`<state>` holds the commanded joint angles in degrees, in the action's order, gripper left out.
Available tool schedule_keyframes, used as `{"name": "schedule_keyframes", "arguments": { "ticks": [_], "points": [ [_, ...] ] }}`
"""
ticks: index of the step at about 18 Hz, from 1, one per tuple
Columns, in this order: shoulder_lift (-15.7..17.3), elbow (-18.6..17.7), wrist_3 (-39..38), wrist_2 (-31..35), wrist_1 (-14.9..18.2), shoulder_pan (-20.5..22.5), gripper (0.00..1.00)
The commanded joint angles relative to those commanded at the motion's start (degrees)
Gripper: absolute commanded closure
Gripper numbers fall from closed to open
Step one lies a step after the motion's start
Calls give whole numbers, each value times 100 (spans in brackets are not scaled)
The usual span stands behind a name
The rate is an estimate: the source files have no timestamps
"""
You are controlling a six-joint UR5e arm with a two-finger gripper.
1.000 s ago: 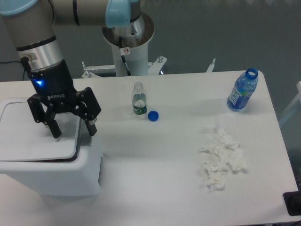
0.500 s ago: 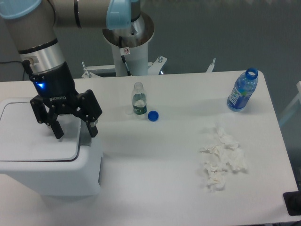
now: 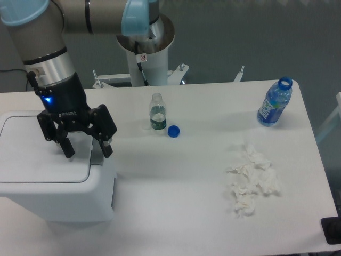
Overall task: Close the trash can
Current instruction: 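Hold the gripper on the closed lid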
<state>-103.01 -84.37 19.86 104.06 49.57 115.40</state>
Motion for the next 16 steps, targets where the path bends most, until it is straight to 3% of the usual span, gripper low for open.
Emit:
{"name": "schedule_keyframes", "arguments": {
  "ticks": [16],
  "points": [
    [97, 0, 9, -9, 0, 18, 0]
  ]
}}
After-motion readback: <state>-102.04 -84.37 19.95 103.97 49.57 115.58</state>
